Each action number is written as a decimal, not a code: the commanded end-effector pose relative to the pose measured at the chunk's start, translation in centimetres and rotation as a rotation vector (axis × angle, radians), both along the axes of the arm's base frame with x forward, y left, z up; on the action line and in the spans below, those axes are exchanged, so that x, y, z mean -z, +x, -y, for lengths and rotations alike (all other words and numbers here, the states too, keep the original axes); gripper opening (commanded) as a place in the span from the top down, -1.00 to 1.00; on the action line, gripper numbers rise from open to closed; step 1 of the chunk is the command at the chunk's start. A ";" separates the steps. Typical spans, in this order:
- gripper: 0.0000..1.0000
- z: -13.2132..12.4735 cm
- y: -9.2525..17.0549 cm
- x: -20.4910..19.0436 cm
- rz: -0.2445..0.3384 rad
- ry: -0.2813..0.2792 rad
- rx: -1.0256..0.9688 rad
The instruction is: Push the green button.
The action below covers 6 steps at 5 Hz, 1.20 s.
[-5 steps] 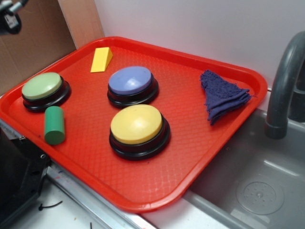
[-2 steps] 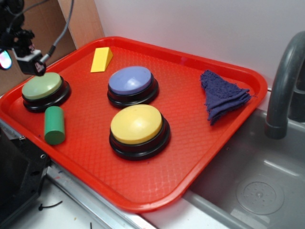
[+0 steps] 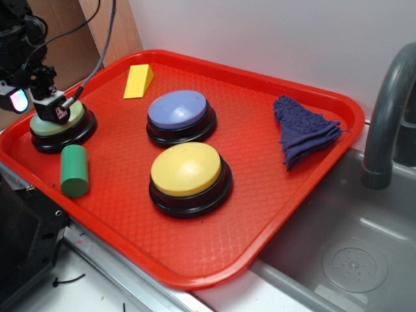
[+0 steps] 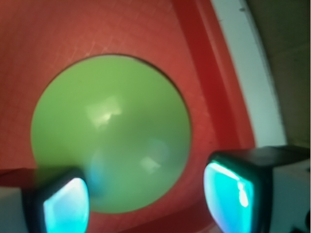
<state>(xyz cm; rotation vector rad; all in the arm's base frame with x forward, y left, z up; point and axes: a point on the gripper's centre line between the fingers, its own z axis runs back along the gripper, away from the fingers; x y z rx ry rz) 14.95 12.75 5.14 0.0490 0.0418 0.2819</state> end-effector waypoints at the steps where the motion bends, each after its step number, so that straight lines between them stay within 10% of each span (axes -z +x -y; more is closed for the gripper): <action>1: -1.00 -0.4 0.1 -0.1 0.024 0.016 0.007; 6: -1.00 0.9 2.1 -4.6 0.039 0.024 0.053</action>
